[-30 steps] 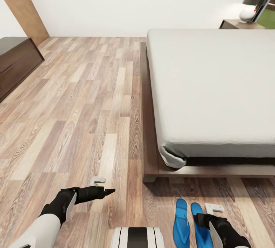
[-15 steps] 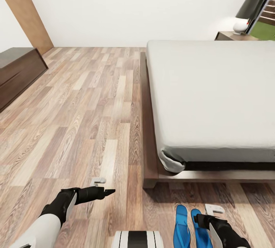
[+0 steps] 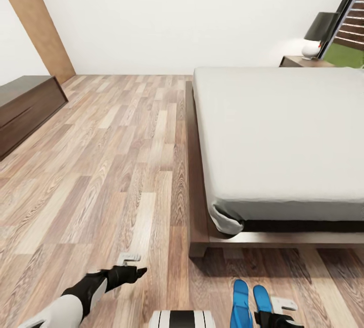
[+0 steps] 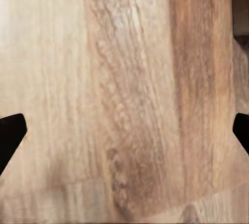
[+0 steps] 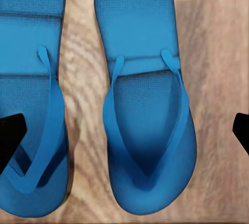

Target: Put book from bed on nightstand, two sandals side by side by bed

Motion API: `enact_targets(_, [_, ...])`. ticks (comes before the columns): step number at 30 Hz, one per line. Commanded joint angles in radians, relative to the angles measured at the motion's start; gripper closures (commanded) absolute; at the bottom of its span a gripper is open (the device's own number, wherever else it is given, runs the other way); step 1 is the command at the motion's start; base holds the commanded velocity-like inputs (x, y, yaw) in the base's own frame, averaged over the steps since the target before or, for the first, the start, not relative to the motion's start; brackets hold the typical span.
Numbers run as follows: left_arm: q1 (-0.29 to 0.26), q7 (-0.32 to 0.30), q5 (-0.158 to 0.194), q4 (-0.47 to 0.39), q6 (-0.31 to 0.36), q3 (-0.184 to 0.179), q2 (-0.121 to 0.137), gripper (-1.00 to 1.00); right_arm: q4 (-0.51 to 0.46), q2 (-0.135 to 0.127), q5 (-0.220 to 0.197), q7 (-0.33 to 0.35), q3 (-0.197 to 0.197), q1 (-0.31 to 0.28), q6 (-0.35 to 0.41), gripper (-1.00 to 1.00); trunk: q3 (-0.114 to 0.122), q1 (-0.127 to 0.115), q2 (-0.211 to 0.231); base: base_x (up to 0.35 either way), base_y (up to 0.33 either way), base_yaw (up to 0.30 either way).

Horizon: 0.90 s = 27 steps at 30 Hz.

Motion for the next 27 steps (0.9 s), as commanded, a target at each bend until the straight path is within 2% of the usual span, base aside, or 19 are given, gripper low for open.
enact_targets(1, [0.0, 0.029, -0.004, 0.021, -0.016, 0.009, -0.001, -1.0, 0.009, 0.0, 0.01, 0.002, -0.008, 0.0, -0.007, -1.0, 0.003, -0.001, 0.0, 0.0, 0.0, 0.0])
enact_targets(3, [0.0, 0.165, -0.005, 0.102, -0.116, 0.008, -0.001, -1.0, 0.032, -0.001, 0.01, 0.001, -0.008, 0.002, -0.023, -1.0, 0.011, -0.002, 0.0, 0.0, 0.0, 0.0])
enact_targets(4, [0.001, 0.258, -0.005, 0.14, -0.18, 0.008, -0.002, -1.0, 0.039, -0.002, 0.01, 0.001, -0.008, 0.004, -0.028, -1.0, 0.015, -0.002, 0.001, 0.0, 0.0, 0.0])
enact_targets(9, [0.016, 0.397, -0.005, 0.171, -0.244, 0.007, -0.004, -1.0, 0.046, -0.002, 0.009, 0.002, -0.008, 0.006, -0.034, -1.0, 0.034, -0.004, 0.002, 0.0, 0.0, 0.0])
enact_targets(14, [0.026, 0.424, -0.005, 0.177, -0.255, 0.007, -0.004, -1.0, 0.047, -0.002, 0.007, 0.002, -0.01, 0.007, -0.035, -1.0, 0.054, -0.006, 0.003, 0.0, 0.0, 0.0])
enact_targets(27, [0.028, 0.429, -0.005, 0.178, -0.257, 0.008, -0.018, -1.0, 0.049, -0.002, 0.007, 0.002, -0.01, 0.008, -0.035, -1.0, 0.104, -0.012, 0.006, 0.0, 0.0, 0.0])
